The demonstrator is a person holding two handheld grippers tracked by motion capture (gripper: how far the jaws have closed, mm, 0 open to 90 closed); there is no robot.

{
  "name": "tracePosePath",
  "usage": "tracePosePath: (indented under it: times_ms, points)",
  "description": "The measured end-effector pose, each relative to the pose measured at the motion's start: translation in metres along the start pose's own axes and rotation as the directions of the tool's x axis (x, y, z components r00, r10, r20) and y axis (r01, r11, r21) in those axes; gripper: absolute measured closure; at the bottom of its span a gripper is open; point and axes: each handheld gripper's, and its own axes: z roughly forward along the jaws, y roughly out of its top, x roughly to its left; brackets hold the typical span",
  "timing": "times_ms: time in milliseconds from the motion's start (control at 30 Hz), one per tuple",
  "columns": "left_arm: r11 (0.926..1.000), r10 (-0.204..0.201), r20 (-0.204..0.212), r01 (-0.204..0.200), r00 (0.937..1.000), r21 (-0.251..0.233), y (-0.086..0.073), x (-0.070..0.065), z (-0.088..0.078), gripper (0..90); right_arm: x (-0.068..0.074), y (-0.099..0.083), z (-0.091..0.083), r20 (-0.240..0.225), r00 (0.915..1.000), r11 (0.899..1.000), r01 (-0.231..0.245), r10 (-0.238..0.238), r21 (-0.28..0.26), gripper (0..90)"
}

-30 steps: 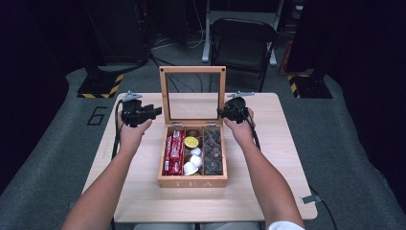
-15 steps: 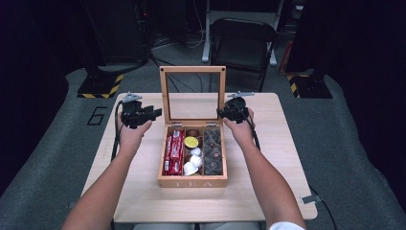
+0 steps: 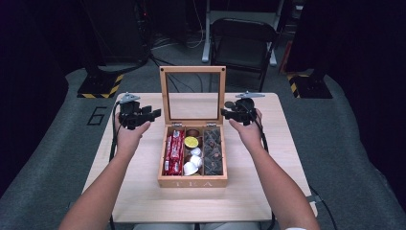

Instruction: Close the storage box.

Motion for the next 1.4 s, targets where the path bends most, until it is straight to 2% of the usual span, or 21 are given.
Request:
tracePosePath:
  times_ms: [133, 233, 400, 600, 767, 900, 1100, 1267, 1400]
  points:
    - [1.0, 0.003, 0.002, -0.003, 1.0, 0.007, -0.003, 0.001, -0.003, 49.1, 0.003, -0.002, -0.008, -0.024, 0.9997, 1.0, 0.009, -0.009, -0.01, 44.1]
    - [0.9999, 0.007, 0.004, -0.007, 1.0, 0.008, -0.005, 0.002, -0.006, 48.8, 0.007, -0.005, -0.011, -0.037, 0.9987, 0.999, 0.036, -0.036, -0.01, 42.9]
    - [0.9998, 0.019, 0.004, -0.019, 0.9998, 0.012, -0.006, 0.001, -0.011, 48.7, 0.017, -0.009, -0.014, -0.043, 0.9962, 0.997, 0.075, -0.076, -0.013, 40.9]
    - [0.9991, 0.036, 0.022, -0.036, 0.9991, 0.021, -0.01, -0.004, -0.014, 48.4, 0.03, -0.01, -0.015, -0.069, 0.993, 0.995, 0.094, -0.096, -0.031, 37.8]
    - [0.9988, 0.044, 0.039, -0.044, 0.9983, 0.022, -0.01, -0.009, -0.017, 48.2, 0.041, -0.014, -0.012, -0.098, 0.9887, 0.993, 0.111, -0.113, -0.029, 38.3]
    - [0.9994, 0.031, 0.058, -0.032, 0.9978, 0.011, -0.013, -0.013, -0.018, 48.1, 0.047, -0.017, -0.007, -0.115, 0.9842, 0.991, 0.134, -0.135, -0.017, 38.6]
    - [0.9993, 0.03, 0.059, -0.031, 0.9978, 0.019, -0.016, -0.013, -0.019, 48.2, 0.055, -0.019, -0.001, -0.136, 0.9819, 0.991, 0.133, -0.131, 0.003, 39.0]
    - [0.9998, 0.016, 0.057, -0.017, 0.9983, 0.014, -0.018, -0.011, -0.02, 48.2, 0.061, -0.021, 0.006, -0.15, 0.9752, 0.986, 0.167, -0.163, 0.014, 39.4]
    - [0.9997, 0.015, 0.054, -0.016, 0.9985, 0.02, -0.02, -0.009, -0.021, 48.3, 0.065, -0.023, 0.011, -0.164, 0.9729, 0.985, 0.17, -0.163, 0.03, 40.1]
